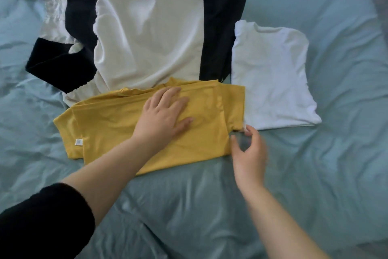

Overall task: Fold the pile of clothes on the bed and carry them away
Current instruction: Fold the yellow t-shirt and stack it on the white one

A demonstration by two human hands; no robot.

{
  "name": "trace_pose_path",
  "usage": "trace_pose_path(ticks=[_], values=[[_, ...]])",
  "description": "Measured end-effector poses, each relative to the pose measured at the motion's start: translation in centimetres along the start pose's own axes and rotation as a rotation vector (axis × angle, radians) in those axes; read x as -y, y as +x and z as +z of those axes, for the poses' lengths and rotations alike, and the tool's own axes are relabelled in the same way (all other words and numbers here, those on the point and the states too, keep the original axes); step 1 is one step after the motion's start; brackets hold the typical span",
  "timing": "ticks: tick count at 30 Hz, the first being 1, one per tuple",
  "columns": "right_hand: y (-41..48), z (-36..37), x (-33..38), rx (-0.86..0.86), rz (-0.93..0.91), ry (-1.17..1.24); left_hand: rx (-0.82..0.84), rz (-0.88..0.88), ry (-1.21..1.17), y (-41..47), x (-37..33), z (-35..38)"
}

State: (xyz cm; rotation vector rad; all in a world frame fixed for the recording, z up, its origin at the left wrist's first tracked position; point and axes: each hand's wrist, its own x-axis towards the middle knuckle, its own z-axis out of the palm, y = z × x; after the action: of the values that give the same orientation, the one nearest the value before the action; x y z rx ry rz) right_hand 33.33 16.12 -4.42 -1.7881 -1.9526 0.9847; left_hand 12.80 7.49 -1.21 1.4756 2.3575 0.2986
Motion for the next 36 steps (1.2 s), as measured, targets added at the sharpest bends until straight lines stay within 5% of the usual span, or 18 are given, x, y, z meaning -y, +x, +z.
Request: trace_pose_path(ticks=[2, 5, 11, 18, 24, 36], values=[[1.2, 0.2, 0.4, 0.033, 0.232, 0.266, 0.008, 0.064, -0.004, 3.9, -2.8, 0.5], [2.5, 0.7, 0.6, 0.082, 0.373, 0.345, 0.068, 0.136, 0.086, 8.7, -6.0, 1.2], [4.5, 1.1, 0.6, 0.223, 0.435, 0.19, 0.308, 0.067, 0.181, 13.7, -9.6, 2.2], [4.9, 1.4, 1.8, 0.257, 0.438, -0.047, 0.349, 0.023, -0.024, 14.4, -10.2, 2.5], [4.5, 1.7, 1.5, 0.187, 0.374, -0.059, 0.268, 0.119, -0.263, 13.0, -8.0, -0.3], [3.7, 1.5, 0.4, 0.171, -0.152, 0.008, 0.371, 0.15, 0.054, 10.1, -2.0, -0.5]])
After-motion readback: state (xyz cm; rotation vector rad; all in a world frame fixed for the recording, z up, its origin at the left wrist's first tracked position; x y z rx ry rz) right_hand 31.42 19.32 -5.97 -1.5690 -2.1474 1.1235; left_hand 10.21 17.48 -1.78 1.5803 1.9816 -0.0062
